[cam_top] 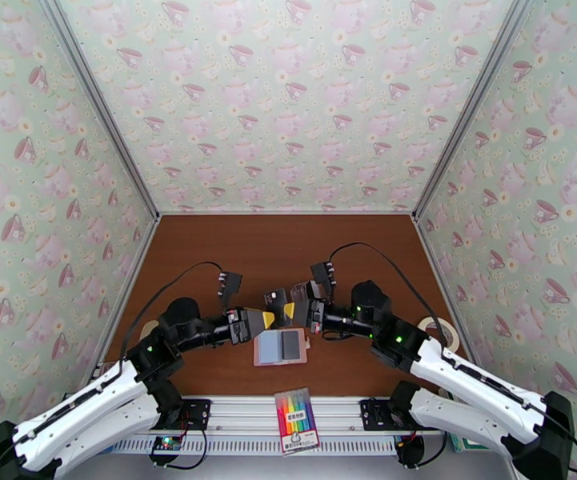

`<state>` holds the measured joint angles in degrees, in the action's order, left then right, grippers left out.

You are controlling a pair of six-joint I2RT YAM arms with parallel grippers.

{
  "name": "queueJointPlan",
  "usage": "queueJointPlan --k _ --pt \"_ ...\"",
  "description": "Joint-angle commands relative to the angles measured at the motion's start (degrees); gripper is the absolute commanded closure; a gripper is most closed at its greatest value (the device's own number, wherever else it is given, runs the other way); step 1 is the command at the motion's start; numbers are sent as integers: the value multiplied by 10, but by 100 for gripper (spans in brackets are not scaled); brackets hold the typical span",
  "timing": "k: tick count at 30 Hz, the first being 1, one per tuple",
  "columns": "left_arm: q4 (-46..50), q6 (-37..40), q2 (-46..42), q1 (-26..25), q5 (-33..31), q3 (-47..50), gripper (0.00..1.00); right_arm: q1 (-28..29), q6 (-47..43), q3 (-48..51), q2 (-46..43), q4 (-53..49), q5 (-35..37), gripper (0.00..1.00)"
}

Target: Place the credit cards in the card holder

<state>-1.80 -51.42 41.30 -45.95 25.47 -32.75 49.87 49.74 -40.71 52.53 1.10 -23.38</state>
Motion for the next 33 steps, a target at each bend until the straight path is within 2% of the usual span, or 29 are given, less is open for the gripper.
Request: queueJointPlan --k 1,6,15,19,33 --pt "-15 -11 -7 -4 -12 8 47 2 13 12 -1 28 -15 100" --pt "-22 -18 -7 -4 -19 15 48 2 14 15 -3 30 -16 100" --pt "-28 -34 -19 -8 -34 17 60 3 16 26 2 42 -22 100" --pt "-27 -35 -16 -10 -33 17 68 4 18 30 3 48 -23 100" --pt "-28 -32 -16 -13 -38 18 80 10 25 40 1 59 -35 100"
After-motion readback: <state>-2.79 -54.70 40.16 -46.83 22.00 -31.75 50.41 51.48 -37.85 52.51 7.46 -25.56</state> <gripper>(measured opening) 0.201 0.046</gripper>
